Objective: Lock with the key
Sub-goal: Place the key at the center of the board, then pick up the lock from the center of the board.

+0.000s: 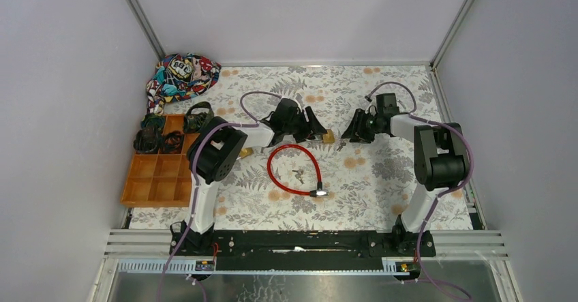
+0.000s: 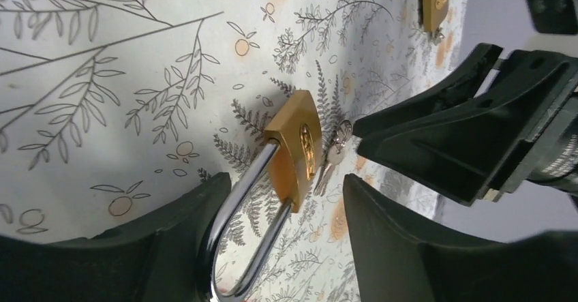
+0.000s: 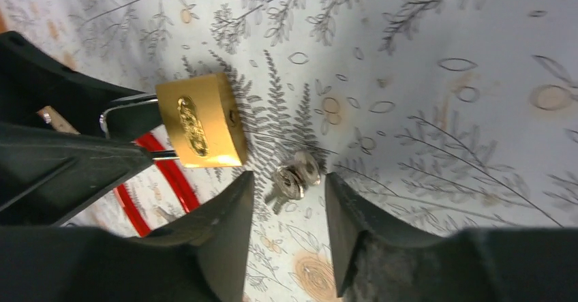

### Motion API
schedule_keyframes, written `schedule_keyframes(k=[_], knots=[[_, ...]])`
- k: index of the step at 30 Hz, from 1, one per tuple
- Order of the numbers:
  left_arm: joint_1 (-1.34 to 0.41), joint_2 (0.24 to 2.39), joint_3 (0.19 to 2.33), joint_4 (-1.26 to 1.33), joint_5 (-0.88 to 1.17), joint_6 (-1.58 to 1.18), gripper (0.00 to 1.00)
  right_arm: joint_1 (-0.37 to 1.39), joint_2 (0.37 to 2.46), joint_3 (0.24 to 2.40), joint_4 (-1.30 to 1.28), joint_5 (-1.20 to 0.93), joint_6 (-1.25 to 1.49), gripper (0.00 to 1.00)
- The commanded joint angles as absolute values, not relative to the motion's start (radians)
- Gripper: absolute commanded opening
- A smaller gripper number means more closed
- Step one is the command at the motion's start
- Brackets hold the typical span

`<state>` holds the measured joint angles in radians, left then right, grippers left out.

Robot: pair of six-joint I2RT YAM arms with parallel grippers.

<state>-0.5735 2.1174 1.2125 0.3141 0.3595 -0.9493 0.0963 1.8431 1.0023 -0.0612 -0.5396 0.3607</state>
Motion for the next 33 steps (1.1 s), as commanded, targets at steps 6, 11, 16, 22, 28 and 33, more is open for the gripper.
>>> schedule_keyframes(k=[6,11,16,22,28,33], knots=[[-0.613,2.011,1.3,-0.019,0.108,-0.781,0.99,0.096,1.724,1.222,-0.414,-0.117,0.207,0.89],[-0.639,1.926,1.333,-0.124,-0.045,-0.596,0.99,0.08,1.772,1.334,-0.498,0.179,0.072,1.0],[-0.652,1.769,1.218,0.004,-0.077,-0.382,0.99,0.03,1.984,1.567,-0.678,0.189,-0.15,1.0],[-0.654,1.525,0.916,0.4,0.345,-0.009,0.99,-0.062,2.086,1.703,-0.709,0.077,-0.218,1.0],[-0.653,1.46,0.837,0.386,0.5,-0.044,0.99,-0.092,2.188,1.801,-0.737,-0.073,-0.259,1.0],[-0.652,1.453,0.831,0.461,0.483,-0.049,0.99,-0.104,2.27,1.86,-0.774,-0.084,-0.27,1.0]])
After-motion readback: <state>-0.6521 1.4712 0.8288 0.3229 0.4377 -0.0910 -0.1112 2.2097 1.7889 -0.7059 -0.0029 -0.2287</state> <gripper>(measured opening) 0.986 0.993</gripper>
